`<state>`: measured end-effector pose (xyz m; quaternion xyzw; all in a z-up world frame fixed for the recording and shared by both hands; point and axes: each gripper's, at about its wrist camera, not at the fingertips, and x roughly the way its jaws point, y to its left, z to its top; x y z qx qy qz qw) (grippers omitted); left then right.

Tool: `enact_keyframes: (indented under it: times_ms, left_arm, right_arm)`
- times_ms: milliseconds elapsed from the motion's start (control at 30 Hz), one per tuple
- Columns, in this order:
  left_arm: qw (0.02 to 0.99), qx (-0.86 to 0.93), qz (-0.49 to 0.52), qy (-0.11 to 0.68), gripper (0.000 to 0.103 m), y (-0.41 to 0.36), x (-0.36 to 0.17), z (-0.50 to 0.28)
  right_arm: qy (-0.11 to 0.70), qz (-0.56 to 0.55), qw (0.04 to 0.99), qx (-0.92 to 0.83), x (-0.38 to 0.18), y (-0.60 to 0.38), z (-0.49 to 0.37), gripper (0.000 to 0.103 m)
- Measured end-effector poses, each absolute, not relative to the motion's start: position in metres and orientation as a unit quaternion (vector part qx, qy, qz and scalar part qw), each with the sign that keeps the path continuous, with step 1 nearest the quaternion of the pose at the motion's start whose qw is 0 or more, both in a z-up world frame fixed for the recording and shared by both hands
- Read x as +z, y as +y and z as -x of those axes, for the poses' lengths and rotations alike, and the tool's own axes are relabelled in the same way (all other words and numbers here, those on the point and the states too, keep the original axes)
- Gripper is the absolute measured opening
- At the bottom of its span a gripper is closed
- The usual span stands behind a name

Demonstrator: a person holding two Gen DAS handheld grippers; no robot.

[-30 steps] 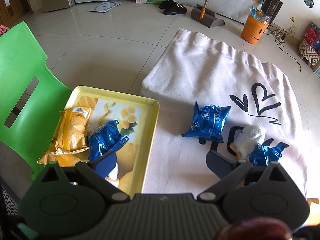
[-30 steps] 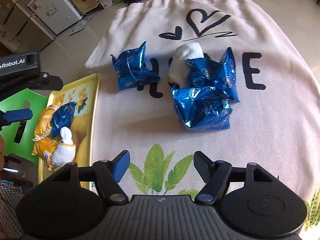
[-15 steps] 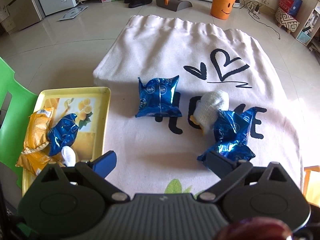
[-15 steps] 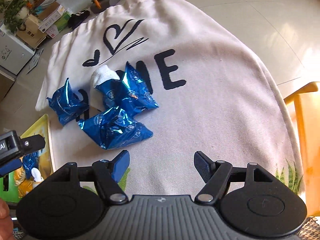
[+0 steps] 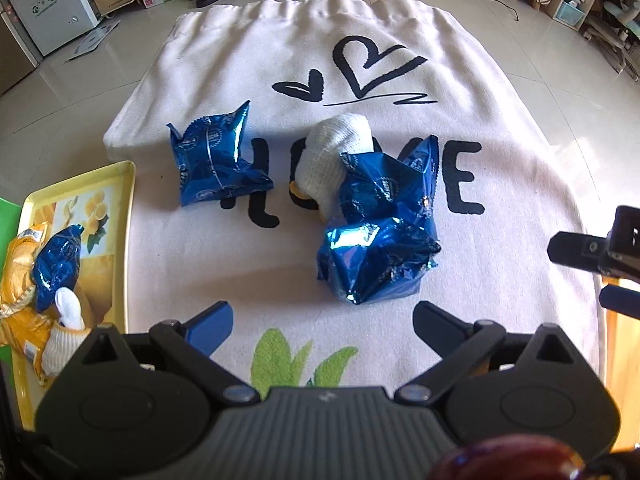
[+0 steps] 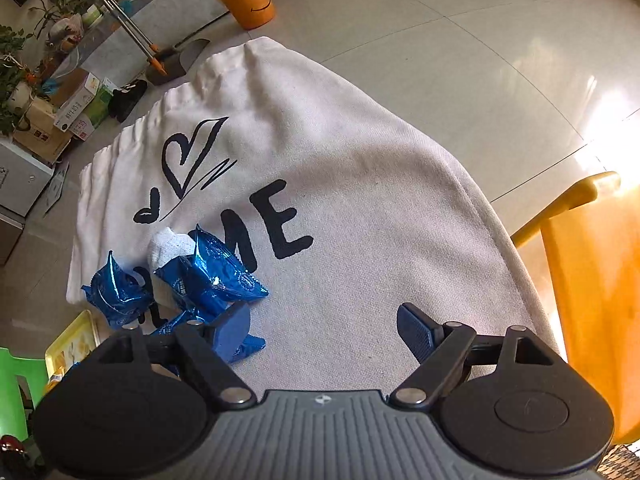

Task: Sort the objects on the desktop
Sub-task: 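Lower left tool onto a large blue foil packet and close on it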

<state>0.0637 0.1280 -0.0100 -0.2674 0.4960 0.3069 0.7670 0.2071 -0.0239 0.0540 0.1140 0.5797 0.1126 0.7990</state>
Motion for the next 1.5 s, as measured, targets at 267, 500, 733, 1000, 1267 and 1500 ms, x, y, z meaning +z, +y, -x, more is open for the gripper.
enact_keyframes:
  times_ms: [267, 500, 733, 1000, 1267, 1500]
  left_arm:
    - [0.762, 0.309, 0.25, 0.511, 0.1, 0.118, -0.031, -0.088]
    - [0.762, 0.323, 0.245, 0.505, 0.1, 0.118, -0.044, -0.101]
    - [0.758, 0.336, 0.253, 0.499, 0.1, 0.125, -0.06, -0.113]
    - [0.743, 0.351, 0.269, 0.502, 0.082, 0.132, -0.063, -0.098]
    - [0.712, 0.363, 0.295, 0.523, 0.082, 0.155, -0.062, -0.065]
    - [0.703, 0.364, 0.31, 0.526, 0.093, 0.168, -0.066, -0.057]
  right_arm:
    - [0.584, -0.129, 0.792, 0.125, 0.05, -0.025, -0.22, 0.081]
    - [0.59, -0.144, 0.784, 0.129, 0.04, -0.026, -0.23, 0.082]
    - [0.598, -0.141, 0.774, 0.15, 0.031, -0.016, -0.235, 0.082]
    - [0.595, -0.148, 0.771, 0.174, 0.025, -0.005, -0.241, 0.082]
    - [0.598, -0.115, 0.761, 0.224, 0.009, 0.036, -0.24, 0.082]
    - [0.594, -0.08, 0.755, 0.266, -0.007, 0.076, -0.241, 0.082]
